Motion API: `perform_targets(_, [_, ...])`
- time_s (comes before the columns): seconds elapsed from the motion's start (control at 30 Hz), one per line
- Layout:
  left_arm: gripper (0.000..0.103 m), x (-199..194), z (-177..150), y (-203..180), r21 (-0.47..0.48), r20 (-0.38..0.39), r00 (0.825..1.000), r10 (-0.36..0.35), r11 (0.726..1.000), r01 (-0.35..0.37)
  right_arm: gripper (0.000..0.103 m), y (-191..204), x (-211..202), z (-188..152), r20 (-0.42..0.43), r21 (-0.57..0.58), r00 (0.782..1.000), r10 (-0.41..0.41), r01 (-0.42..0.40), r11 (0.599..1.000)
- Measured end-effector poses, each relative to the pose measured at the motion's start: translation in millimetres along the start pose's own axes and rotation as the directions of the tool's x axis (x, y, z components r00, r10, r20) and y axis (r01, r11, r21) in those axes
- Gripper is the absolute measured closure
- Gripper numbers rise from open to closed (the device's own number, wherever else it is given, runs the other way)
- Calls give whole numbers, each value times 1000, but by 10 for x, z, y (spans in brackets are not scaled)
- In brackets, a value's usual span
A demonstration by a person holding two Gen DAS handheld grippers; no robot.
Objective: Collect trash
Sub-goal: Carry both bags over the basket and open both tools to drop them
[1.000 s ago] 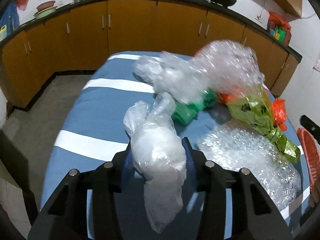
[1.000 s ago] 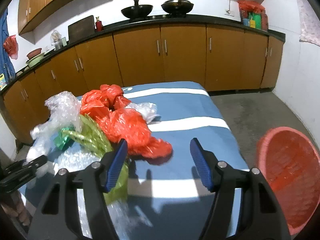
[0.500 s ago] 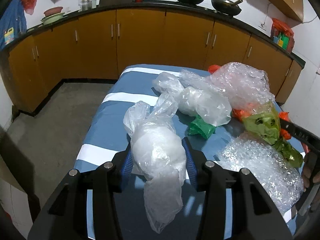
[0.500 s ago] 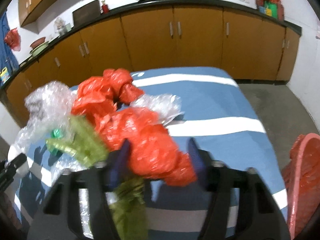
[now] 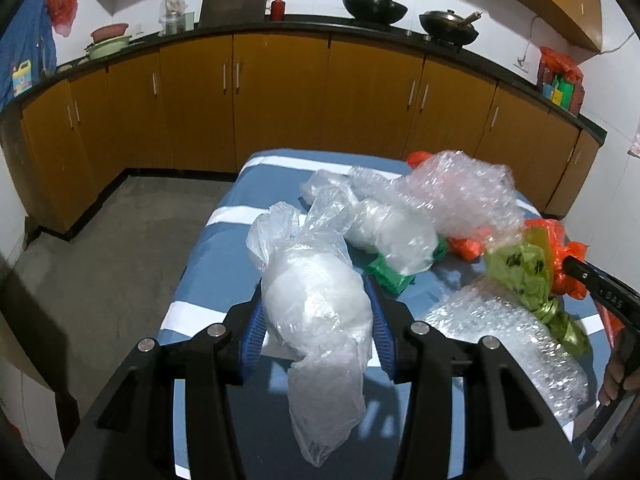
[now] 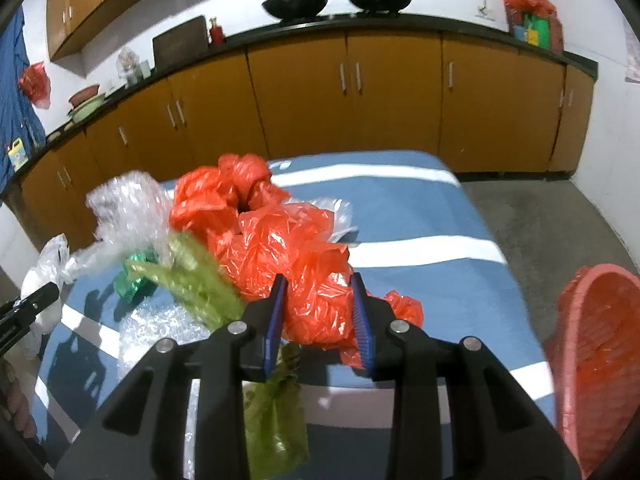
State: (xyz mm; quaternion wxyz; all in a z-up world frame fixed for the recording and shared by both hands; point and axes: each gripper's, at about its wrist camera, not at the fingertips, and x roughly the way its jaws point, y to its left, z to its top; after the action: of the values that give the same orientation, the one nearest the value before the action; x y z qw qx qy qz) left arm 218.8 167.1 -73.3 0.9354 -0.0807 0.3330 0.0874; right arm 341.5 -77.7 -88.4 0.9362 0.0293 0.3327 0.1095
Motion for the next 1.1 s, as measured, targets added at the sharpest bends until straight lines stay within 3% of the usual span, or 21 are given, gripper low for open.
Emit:
perform_targets(0.43, [56,-354,140,-593,71,70,989,-132,989,127,71,-404,-723,85,109,60,993,-42,35,998])
perform_targets(0.77, [56,-585,172,-1312,167,99,951,-291,947,273,71,-1025,-1386,75,190,126,968,-165,143,982])
perform_targets(1.1, [56,-712,80,-2165,263,62,896,-439,873,410,71,-1660,-1829,-101,203,211,931,-304,262,942])
